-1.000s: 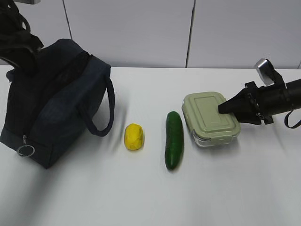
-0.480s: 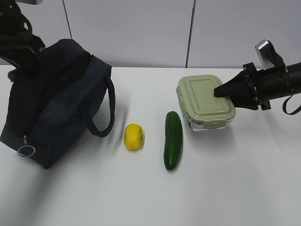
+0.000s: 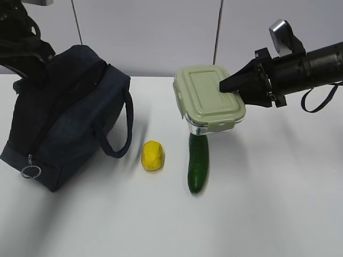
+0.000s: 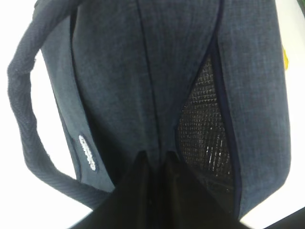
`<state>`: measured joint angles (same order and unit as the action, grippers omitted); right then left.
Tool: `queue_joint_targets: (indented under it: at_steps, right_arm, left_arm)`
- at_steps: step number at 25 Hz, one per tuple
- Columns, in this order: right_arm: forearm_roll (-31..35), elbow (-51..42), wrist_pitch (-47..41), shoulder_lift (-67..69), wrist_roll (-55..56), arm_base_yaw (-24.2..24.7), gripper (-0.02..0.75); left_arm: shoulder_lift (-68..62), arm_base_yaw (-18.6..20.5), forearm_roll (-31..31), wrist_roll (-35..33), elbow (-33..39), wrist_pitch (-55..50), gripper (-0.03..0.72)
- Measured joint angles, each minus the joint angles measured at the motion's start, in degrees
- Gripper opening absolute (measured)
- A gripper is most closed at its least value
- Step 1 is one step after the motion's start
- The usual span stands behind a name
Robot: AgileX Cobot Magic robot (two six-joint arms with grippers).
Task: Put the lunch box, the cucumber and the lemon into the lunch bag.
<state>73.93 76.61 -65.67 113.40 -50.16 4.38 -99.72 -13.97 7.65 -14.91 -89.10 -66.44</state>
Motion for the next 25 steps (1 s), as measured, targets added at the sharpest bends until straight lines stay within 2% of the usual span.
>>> queue_joint_targets:
  at_steps: [9,20,25]
  right_arm:
    - [1.59,4.15,-0.40,-1.53,2.88,-4.60,0.358]
    - [3.96,6.50,-0.85,-1.64,3.70,-11.50,0.358]
    - [4.29,6.50,-1.10,-1.64,3.72,-12.92,0.358]
  left_arm:
    - [0.00,-2.63,0.43,0.04,0.00,-0.10,0.011]
    - [0.00,-3.20,3.17,0.27,0.00,-0.10,0.011]
    - [0.00,-3.20,5.32,0.27,0.00,-0.10,0.011]
